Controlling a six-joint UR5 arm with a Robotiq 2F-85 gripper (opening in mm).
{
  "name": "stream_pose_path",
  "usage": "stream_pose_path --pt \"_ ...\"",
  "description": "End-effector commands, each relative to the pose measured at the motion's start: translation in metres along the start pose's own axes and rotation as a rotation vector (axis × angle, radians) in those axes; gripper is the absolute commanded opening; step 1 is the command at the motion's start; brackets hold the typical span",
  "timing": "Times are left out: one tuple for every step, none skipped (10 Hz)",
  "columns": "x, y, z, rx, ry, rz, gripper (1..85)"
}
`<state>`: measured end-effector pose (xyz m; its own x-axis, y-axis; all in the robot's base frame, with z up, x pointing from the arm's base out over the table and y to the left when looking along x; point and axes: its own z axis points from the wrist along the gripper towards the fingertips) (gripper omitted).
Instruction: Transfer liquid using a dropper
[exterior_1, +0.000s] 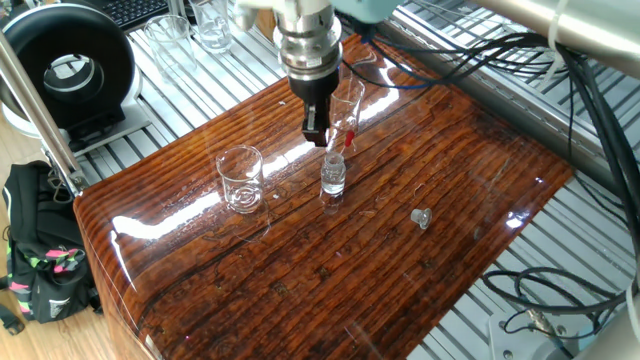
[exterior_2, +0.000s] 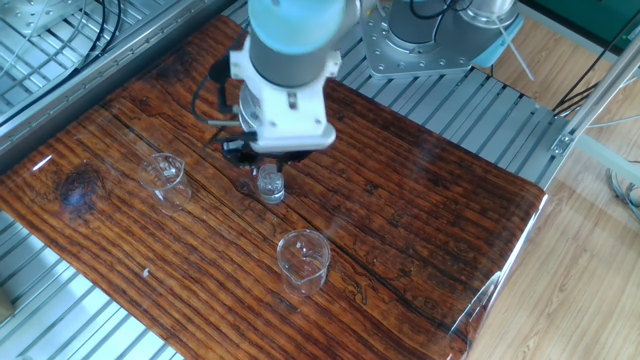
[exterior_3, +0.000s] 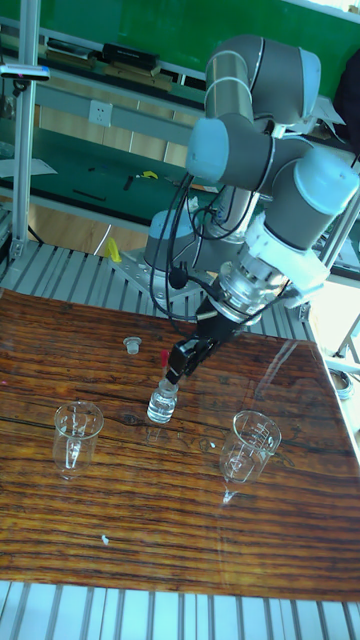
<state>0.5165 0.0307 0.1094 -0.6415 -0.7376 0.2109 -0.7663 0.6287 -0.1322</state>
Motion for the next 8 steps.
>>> stream_pose_path --pt "-0.006 0.001 0.009 0.026 0.020 -0.071 39.7" --pt "0.000 -0.005 0.007 0.053 0.052 -0.094 39.7" --pt "0.007 -0.008 0.008 0.069 0.080 -0.110 39.7" --pt "0.010 -0.008 0.008 0.073 0.093 -0.112 39.7" --pt "0.009 -0.007 0.010 0.065 0.091 -0.115 39.7" --pt "0.007 -0.003 0.013 0.052 0.089 -0.118 39.7" --pt "0.005 0.001 0.017 0.043 0.084 -0.123 39.7" --pt "0.003 0.004 0.019 0.043 0.084 -0.123 39.3"
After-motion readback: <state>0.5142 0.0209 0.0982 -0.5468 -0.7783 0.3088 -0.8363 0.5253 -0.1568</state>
